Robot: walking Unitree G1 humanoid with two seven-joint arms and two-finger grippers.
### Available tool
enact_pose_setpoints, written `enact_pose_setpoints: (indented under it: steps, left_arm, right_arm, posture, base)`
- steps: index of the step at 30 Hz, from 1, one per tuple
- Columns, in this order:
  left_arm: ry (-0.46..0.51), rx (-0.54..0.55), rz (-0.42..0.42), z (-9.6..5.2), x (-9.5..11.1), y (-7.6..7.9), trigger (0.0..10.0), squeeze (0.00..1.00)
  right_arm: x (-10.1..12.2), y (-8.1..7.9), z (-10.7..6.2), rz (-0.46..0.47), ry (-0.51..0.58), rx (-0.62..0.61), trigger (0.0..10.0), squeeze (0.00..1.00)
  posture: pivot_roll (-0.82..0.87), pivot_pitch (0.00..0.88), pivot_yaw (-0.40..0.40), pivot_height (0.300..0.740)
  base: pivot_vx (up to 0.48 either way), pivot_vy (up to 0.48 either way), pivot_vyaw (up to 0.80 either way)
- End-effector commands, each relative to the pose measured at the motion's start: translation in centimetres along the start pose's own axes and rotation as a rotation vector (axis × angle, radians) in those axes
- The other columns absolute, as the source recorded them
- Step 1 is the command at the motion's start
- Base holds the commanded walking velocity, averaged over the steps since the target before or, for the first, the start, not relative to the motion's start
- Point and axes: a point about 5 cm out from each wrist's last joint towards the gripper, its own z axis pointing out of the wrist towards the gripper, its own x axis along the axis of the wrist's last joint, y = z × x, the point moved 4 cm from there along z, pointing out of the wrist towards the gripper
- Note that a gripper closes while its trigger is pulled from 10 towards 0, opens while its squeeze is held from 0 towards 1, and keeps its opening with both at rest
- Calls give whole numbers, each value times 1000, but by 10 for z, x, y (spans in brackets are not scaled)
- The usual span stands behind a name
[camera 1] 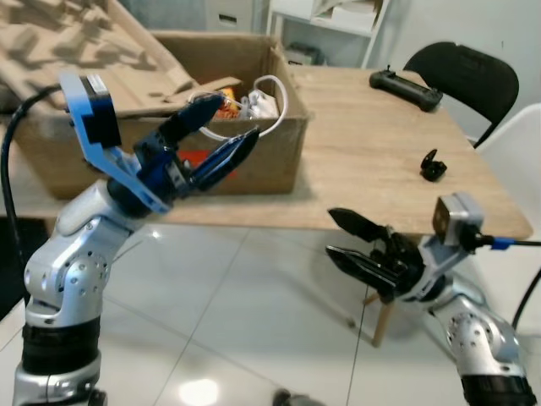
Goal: Picking trash to rubbish bin
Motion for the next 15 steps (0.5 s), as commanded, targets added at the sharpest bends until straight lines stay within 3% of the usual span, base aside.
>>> enact_pose_setpoints:
  steps: [1,3,6,7,9,12,13,14,15]
  left_arm:
    - [-86,-44,-16,-2,-20,8,10000,0]
    - [-127,-44,-24,-5,-30,8,10000,0]
    - [-304,-63,-68,-19,-74,14,10000,0]
    - [-304,-63,-68,-19,-74,14,10000,0]
    - [-459,-16,-102,-37,-116,11,10000,0]
    - [-504,-1,-109,-44,-128,10,10000,0]
    - [-645,95,-151,-69,-171,5,10000,0]
    - [-645,95,-151,-69,-171,5,10000,0]
    - [-690,123,-163,-78,-183,4,10000,0]
  right_arm:
    - [-12,10,-9,0,-50,-78,10000,0]
    - [-20,17,-11,-9,-80,-122,10000,0]
    - [-40,34,-23,23,-130,-237,10000,0]
    - [-40,34,-23,23,-130,-237,10000,0]
    - [-61,48,-37,44,-183,-364,10000,0]
    - [-67,52,-41,49,-200,-401,10000,0]
    - [-92,64,-60,79,-280,-554,10000,0]
    - [-92,64,-60,79,-280,-554,10000,0]
    - [-100,67,-67,86,-310,-603,10000,0]
  posture:
    - [19,93,-15,740]
    - [19,93,-15,740]
    - [20,87,-20,740]
    - [20,87,-20,740]
    - [20,87,-20,740]
    - [20,87,-20,740]
    - [20,84,-20,740]
    - [20,84,-20,740]
    - [20,84,-20,740]
  base:
    - [-315,0,0]
    - [-315,0,0]
    - [0,0,0]
    - [0,0,0]
    - [0,0,0]
    - [0,0,0]
    - [0,0,0]
    - [0,0,0]
    - [0,0,0]
